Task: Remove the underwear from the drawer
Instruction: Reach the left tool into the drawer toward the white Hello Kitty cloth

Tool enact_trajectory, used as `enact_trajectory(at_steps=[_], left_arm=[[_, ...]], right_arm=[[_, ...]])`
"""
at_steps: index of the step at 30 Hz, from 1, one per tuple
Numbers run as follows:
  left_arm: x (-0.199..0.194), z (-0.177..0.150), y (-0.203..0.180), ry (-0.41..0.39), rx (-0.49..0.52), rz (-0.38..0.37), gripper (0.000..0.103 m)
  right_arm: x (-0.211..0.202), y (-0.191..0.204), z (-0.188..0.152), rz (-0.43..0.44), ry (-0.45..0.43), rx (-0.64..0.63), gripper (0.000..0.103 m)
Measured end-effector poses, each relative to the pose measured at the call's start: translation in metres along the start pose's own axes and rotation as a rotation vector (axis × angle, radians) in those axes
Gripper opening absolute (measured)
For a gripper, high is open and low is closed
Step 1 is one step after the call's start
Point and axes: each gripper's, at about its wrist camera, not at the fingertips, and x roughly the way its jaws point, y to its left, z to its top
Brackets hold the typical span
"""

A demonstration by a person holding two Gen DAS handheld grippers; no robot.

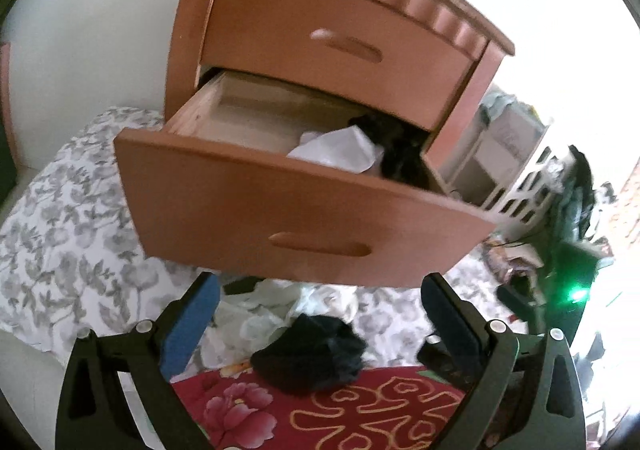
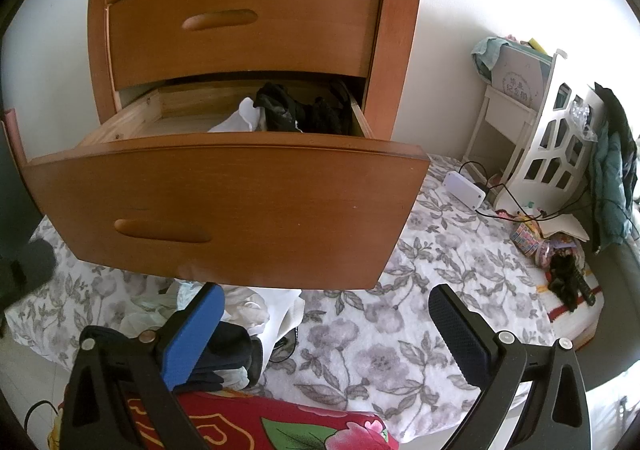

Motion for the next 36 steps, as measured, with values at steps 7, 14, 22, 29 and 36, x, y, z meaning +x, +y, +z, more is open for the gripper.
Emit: enact_trajectory(at_steps=[7,14,22,29,36], left_arm=[[-0.010,0.015,0.002,-0.014,0.012,-0.014,0.101],[-0.015,0.047,0.010,-0.026,0.028,0.037,0.100],[-0.011,0.097,0.006,-0.033,0.070,0.087,0.100],[0.019,0.131,-0.011,0.059,0.128,0.077,0.100],[0.070,0.148,-0.014,0.238,0.060,0.062,0.100]], right_arm=[[0.000,-0.001,0.000,0.005,-0.001,0.005,0.103],[0.000,-0.001,0.000,0.005,-0.005,0.007,0.103],[-0.001,-0.001,0.001,0.007,-0.004,0.008,0.103],[-0.002,-0.002,0.001,0.013,-0.005,0.013,0.103],[-0.001,-0.005,0.001,0.037,-0.003,0.032,0.103]])
